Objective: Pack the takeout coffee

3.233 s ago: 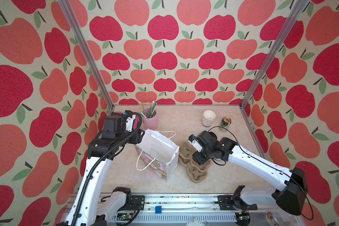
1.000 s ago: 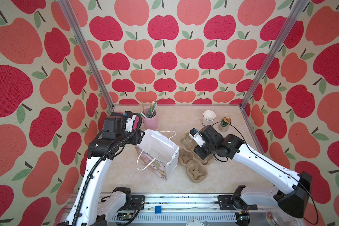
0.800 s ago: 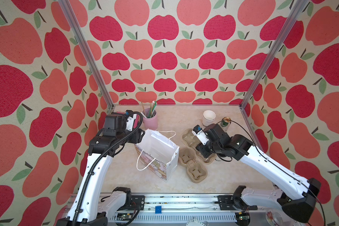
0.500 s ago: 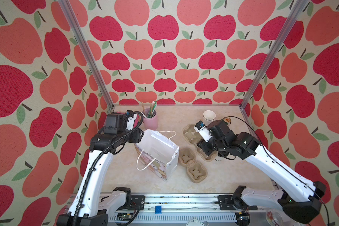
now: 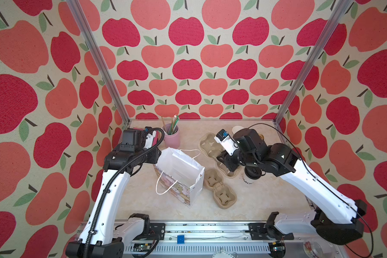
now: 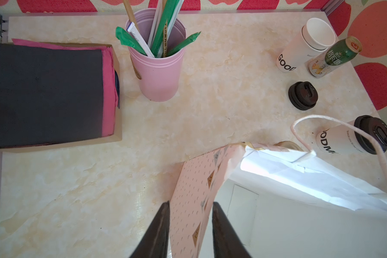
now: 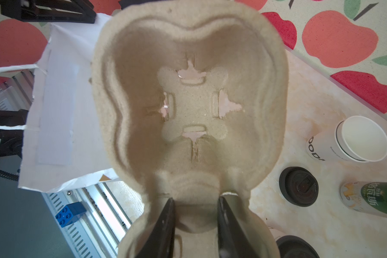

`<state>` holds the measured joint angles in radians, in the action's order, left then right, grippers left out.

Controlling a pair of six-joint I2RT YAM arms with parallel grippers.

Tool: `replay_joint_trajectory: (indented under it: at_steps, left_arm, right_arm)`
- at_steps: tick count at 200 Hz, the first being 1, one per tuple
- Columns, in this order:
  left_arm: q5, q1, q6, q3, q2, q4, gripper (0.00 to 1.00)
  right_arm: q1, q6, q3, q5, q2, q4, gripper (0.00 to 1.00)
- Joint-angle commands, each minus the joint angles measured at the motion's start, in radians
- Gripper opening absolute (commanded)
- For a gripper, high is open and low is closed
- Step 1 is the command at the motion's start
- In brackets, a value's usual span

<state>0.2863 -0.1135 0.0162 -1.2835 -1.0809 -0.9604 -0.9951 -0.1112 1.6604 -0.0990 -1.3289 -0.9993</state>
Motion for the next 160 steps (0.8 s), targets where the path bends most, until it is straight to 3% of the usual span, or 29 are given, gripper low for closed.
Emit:
replay_joint_trajectory:
  at_steps: [1,86,160]
  left_arm:
    - [-0.002,0.005,0.007,0.016,-0.002,-0.001,0.26]
    - [0.037,0.006,-0.012,0.023,-0.002,0.008,0.01]
    - [0.073,0.014,-0.042,0.037,0.018,0.034,0.0]
  right_arm:
    - [-0.026,0.015,0.1,0.044,-0.051,-0.012,0.3]
    - [-0.093,-0.075,0.367,0.117,-0.252,0.032,0.27]
    - [-0.102,-0.197,0.334,0.147,-0.273,0.216,0.26]
